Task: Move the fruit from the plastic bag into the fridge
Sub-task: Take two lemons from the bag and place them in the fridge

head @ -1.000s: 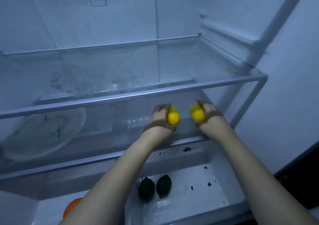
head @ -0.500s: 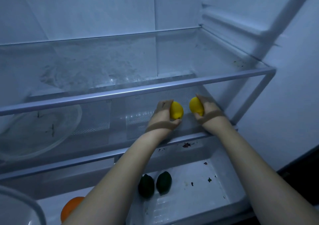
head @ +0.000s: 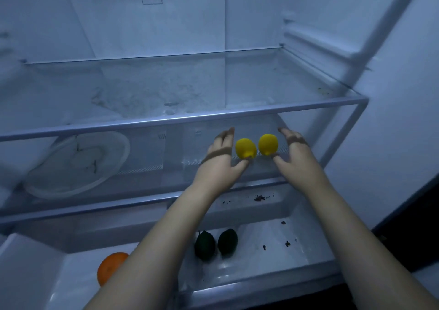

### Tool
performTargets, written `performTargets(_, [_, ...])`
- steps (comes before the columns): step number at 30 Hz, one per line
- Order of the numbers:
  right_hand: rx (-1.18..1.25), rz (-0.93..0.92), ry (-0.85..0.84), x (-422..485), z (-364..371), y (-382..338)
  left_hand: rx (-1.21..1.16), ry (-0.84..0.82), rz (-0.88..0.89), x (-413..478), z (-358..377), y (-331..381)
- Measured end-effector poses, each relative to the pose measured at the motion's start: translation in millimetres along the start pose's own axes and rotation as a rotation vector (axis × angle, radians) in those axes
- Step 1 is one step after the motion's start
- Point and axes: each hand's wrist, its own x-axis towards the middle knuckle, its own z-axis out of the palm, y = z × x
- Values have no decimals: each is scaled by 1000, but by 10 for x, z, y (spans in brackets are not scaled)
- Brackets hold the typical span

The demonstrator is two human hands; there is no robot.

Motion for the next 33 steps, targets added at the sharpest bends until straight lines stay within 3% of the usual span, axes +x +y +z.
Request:
performTargets(15, [124, -283, -46, -817, -81, -574, 302, 219, -35, -1380, -545, 192])
performTargets(33, [289, -792, -342, -1865, 857, -2220, 690, 490, -538, -3581, -1328, -361])
